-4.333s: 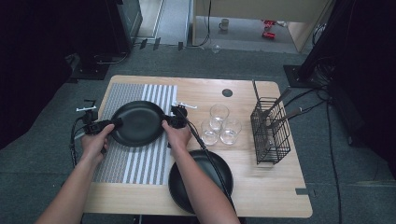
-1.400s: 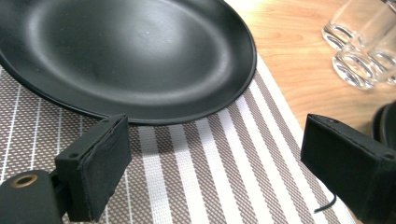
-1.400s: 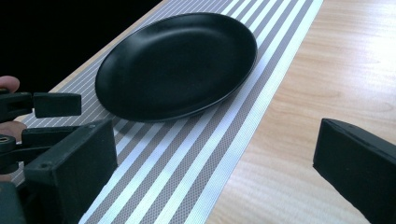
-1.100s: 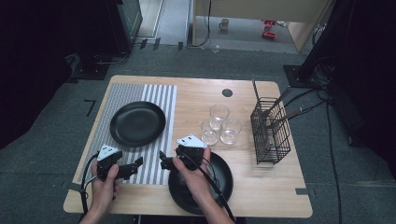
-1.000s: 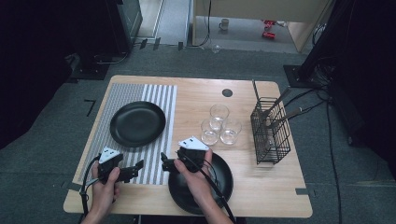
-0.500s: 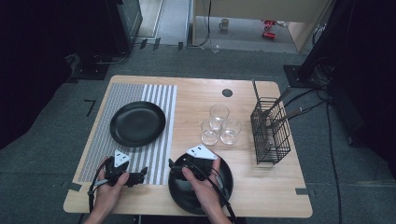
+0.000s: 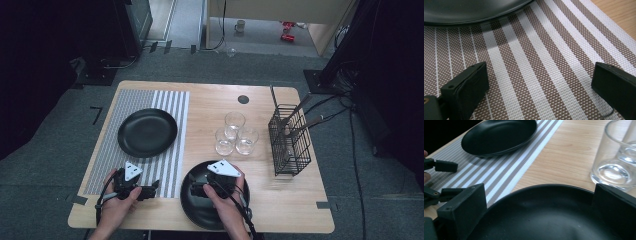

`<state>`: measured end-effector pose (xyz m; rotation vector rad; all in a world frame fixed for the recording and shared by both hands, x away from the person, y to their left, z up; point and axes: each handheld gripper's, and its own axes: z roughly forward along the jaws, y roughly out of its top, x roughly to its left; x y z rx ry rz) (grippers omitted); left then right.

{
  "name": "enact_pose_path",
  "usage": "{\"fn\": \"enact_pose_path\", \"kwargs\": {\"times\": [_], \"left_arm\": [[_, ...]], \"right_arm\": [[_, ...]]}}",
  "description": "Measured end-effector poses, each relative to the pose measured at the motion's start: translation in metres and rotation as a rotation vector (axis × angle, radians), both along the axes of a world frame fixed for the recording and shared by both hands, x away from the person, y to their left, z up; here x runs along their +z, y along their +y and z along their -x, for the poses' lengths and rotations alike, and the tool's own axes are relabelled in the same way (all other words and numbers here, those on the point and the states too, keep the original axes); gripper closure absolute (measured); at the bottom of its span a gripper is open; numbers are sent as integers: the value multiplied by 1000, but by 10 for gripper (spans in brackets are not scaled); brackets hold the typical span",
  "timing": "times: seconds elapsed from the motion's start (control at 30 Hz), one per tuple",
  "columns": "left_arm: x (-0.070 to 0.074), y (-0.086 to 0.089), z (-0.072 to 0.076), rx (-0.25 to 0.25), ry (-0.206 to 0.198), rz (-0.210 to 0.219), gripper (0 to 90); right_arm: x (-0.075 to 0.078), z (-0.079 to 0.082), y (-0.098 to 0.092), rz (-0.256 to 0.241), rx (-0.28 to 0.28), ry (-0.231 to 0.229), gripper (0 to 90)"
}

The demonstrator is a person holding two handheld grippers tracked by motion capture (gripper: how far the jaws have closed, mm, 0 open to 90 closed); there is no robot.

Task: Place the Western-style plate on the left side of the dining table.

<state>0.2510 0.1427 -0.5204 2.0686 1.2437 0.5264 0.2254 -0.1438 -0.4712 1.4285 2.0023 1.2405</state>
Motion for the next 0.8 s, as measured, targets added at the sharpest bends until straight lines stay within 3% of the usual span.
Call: {"fn": "enact_pose_path", "kwargs": {"times": [0.4,0.8], "left_arm": [[0,0,0,0,0,1,11],[0,0,0,0,0,1,11]], "right_arm": [[-2,6,-23,7,-43,-10,0],[-2,13,-59,22,-102,-15,0]]}}
